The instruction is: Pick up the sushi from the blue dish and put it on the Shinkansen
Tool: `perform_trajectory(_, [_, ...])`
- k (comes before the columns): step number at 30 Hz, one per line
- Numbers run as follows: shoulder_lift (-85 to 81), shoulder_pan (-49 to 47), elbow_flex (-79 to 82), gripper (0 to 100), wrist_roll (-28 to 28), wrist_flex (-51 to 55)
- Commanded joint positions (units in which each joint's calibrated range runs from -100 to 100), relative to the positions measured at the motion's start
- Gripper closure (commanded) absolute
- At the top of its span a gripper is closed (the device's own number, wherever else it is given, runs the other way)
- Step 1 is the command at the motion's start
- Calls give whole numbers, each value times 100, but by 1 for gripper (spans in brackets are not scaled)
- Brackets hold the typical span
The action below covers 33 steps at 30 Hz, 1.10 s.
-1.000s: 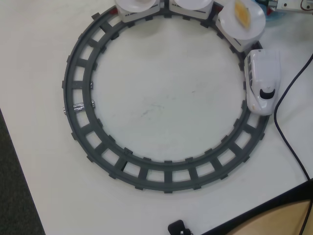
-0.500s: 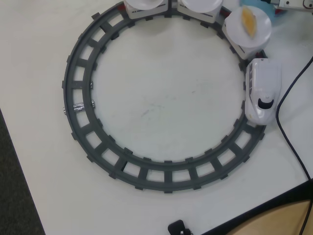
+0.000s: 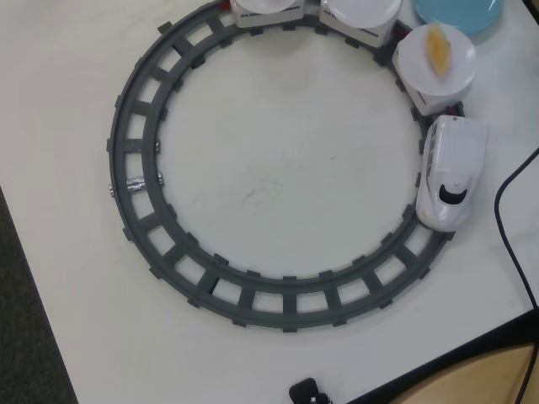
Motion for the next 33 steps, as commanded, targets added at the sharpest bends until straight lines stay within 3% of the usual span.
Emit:
perform_trajectory(1, [-1106,-245,734,98,-29,-20])
perform_trajectory(13, [-2534,-1099,2484,98,-29,-46])
perform_trajectory(33, [-2534,-1169,2610,98,-29,-268])
